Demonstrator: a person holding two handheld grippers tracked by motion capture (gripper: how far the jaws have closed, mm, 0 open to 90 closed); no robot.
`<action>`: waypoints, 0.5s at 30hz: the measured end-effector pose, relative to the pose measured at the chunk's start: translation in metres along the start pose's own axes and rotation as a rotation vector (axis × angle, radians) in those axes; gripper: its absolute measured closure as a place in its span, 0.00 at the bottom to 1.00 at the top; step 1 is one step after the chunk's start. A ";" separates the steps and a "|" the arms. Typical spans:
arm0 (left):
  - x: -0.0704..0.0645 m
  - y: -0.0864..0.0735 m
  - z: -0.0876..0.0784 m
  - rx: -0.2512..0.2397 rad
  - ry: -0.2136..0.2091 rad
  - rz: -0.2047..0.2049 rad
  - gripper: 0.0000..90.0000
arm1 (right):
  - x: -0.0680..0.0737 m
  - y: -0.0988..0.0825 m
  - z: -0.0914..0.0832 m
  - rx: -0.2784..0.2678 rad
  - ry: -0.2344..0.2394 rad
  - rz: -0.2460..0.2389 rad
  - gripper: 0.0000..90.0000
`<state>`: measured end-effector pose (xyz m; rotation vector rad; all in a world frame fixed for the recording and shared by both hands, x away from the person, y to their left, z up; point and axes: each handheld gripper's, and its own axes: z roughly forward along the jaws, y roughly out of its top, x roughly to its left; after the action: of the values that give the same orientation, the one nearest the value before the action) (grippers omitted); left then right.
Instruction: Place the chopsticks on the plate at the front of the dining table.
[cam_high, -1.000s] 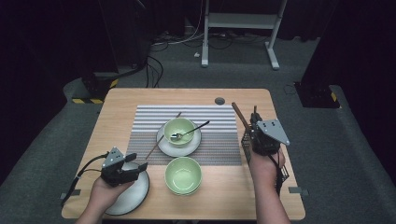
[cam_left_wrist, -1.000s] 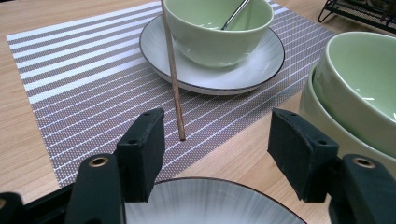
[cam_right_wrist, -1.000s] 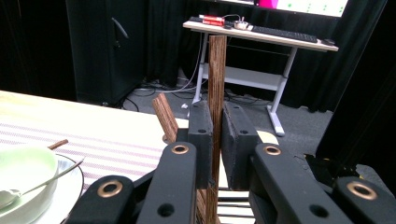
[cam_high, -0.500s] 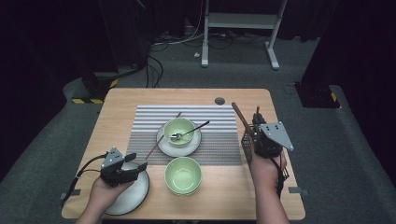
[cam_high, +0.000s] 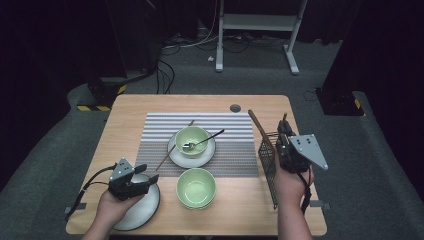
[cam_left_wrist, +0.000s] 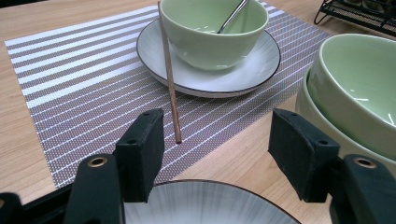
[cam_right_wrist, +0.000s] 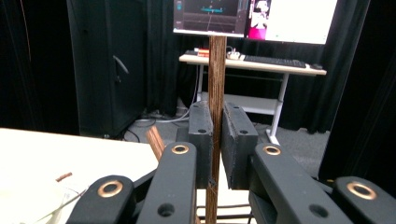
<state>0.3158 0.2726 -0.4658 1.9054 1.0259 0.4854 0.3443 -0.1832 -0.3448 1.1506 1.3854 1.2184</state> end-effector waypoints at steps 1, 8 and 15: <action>0.000 0.000 0.000 -0.002 -0.001 0.000 0.40 | 0.000 0.001 -0.001 -0.008 0.000 0.002 0.92; -0.001 0.000 0.000 -0.002 -0.001 0.002 0.40 | -0.001 0.012 -0.008 -0.052 0.000 0.007 0.92; -0.001 0.000 0.000 -0.005 -0.001 0.003 0.40 | 0.000 0.022 -0.014 -0.097 -0.005 0.004 0.92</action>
<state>0.3151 0.2724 -0.4658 1.9028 1.0203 0.4889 0.3321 -0.1833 -0.3215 1.0887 1.3070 1.2708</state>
